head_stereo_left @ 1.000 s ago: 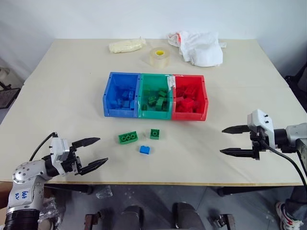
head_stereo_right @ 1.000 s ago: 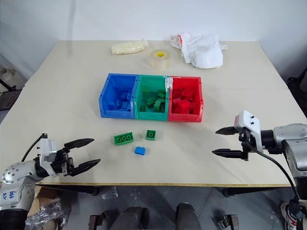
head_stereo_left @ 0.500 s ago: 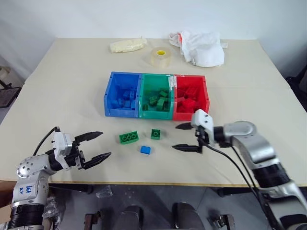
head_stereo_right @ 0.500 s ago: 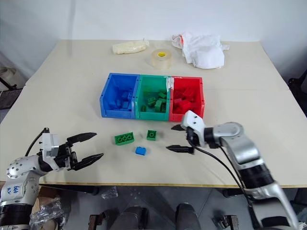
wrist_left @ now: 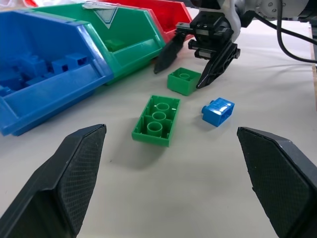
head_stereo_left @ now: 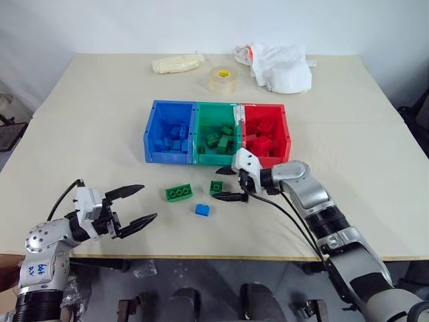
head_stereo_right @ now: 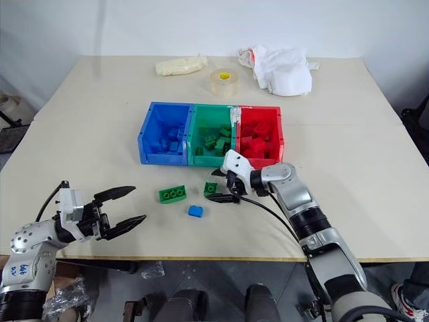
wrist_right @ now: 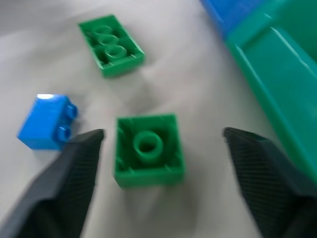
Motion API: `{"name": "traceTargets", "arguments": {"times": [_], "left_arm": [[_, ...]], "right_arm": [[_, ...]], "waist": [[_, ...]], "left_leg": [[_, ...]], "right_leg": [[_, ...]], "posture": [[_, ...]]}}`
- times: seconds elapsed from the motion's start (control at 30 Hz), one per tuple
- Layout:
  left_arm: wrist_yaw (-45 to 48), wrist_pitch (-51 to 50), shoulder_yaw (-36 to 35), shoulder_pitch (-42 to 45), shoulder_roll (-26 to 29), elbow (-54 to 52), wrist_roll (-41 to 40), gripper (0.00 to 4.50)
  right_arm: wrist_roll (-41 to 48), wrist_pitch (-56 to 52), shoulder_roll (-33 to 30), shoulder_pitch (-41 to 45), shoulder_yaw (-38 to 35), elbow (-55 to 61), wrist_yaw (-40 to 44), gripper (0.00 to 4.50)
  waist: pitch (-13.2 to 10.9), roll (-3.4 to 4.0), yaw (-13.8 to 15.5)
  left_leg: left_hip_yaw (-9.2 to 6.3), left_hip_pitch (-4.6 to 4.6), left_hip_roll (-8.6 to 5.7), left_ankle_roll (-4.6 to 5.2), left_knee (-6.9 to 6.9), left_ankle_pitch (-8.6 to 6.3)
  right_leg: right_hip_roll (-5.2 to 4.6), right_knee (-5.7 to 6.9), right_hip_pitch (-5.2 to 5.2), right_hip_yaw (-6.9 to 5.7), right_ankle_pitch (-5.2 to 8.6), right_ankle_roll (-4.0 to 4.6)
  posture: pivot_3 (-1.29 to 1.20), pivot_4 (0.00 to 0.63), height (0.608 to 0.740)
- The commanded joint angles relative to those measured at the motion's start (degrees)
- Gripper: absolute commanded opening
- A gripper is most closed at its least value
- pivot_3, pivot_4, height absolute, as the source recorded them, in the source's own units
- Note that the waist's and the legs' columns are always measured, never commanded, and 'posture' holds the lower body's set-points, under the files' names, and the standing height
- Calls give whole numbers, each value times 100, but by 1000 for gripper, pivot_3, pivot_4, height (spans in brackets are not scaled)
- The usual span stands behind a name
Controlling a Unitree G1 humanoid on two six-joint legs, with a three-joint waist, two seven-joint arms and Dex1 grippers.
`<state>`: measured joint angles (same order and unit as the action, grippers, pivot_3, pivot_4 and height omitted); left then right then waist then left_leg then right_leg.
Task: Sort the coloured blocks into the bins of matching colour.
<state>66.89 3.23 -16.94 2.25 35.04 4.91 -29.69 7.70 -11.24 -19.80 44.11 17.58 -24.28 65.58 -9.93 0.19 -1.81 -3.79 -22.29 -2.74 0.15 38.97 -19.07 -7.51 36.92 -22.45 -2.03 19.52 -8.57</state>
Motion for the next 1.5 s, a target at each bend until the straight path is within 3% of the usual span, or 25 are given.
{"name": "traceTargets", "arguments": {"times": [0.03,0.13,0.47,0.53,0.63,0.8,0.93,1.13,1.3,1.5], "left_arm": [[-58,34,-177,-141,56,-231,-117,4500],[-94,37,-170,-174,51,-248,-122,4500],[-117,70,-41,7,-21,-113,-77,4500],[-104,77,-30,36,-23,-83,-67,4500],[-75,92,10,128,-23,9,-38,4500],[-48,132,63,245,-50,104,-17,4500],[-50,158,92,293,-56,139,-12,4500],[-19,163,100,280,-44,143,-29,4500],[54,157,145,278,-31,163,-41,4500],[207,152,187,330,0,260,-47,4500]], "right_arm": [[19,79,6,86,-78,148,68,2533],[79,3,-84,40,-127,411,142,1489],[391,-469,-335,138,-514,1302,79,1461],[390,-456,-278,383,-660,1159,-135,1461],[149,47,-150,1265,-867,-8,-608,1461],[-198,831,99,2327,-922,-1918,-1055,3112],[-296,1256,159,2499,-973,-2416,-980,4474],[33,1165,-155,1955,-1065,-1433,-115,4474],[820,61,-1163,511,-1118,849,1057,4474],[1311,-896,-2636,-1182,-1486,2488,1543,4474]], "waist": [[0,0,2],[0,0,3],[0,0,10],[0,0,9],[-2,2,-25],[-1,2,-94],[-1,2,-140],[-1,2,-157],[-1,2,-50],[-2,2,68]], "left_leg": [[0,0,0,0,0,0],[-1,0,0,0,0,0],[-1,0,0,0,-1,0],[-1,0,0,0,-1,0],[3,0,0,-2,0,1],[0,7,3,-6,-19,4],[-9,7,-3,-6,-26,3],[-9,4,0,-6,-25,4],[-23,-2,-2,-5,-13,3],[-19,-7,1,-5,1,3]], "right_leg": [[0,0,0,0,0,0],[0,0,0,0,0,0],[0,-1,0,0,0,0],[-1,-1,-1,0,0,0],[0,-1,-6,2,0,0],[1,4,-6,-10,0,1],[-5,8,-4,-25,-1,3],[-3,7,-5,-32,-1,3],[-9,2,4,-43,-1,3],[-9,-13,8,-43,-1,4]], "posture": [[0,150,740],[0,150,740],[0,150,740],[0,150,740],[0,150,740],[0,150,740],[0,150,740],[0,150,740],[0,150,740],[0,150,740]]}}
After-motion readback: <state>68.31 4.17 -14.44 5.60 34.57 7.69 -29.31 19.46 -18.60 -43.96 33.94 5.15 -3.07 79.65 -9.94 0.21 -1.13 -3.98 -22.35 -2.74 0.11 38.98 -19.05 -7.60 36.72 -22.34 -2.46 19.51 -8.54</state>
